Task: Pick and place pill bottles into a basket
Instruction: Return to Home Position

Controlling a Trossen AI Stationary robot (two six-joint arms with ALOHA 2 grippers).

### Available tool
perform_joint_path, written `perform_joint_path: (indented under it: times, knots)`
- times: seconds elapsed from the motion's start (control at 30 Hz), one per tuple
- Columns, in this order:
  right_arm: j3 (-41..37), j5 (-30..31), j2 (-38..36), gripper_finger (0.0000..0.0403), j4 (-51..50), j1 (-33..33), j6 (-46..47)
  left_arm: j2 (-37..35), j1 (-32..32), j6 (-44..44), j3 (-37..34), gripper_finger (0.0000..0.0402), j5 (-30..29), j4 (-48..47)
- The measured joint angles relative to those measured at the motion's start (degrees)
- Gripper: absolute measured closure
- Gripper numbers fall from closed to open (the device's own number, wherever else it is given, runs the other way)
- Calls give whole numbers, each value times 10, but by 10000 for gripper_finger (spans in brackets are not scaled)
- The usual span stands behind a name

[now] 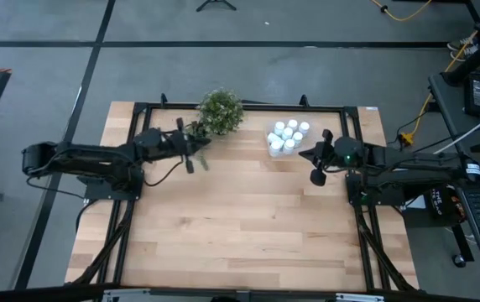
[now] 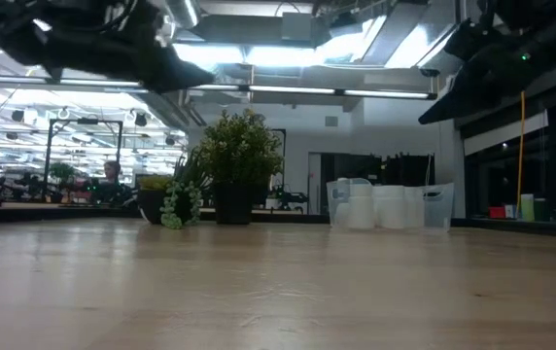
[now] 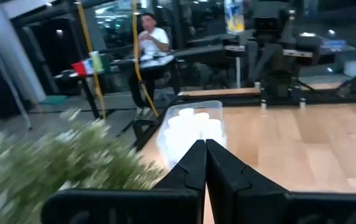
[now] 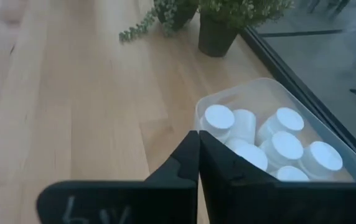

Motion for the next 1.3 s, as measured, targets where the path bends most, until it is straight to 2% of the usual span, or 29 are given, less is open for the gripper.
perform_joint_path:
  times: [0.13,0.4,0.53,0.7,0.8,0.9,1.03,1.3]
  knots:
    - [0,0,0,398,9,0,2,-60,27,-13,-50,400,1,17]
    - [0,0,0,392,16,0,10,-239,39,-24,-129,400,1,-9]
    - [0,0,1,392,21,0,17,-305,39,-48,-147,400,-3,-65]
    - [0,1,1,392,26,0,17,-373,39,-52,-135,400,-10,-153]
    - [0,1,1,391,26,0,20,-414,39,-53,-129,400,-35,-216]
    - [0,1,1,391,26,0,19,-440,39,-58,-129,400,-56,-247]
    - [0,1,1,391,28,0,19,-450,38,-57,-142,400,-35,-239]
    - [0,0,1,391,28,0,17,-450,38,-61,-166,400,-36,-236]
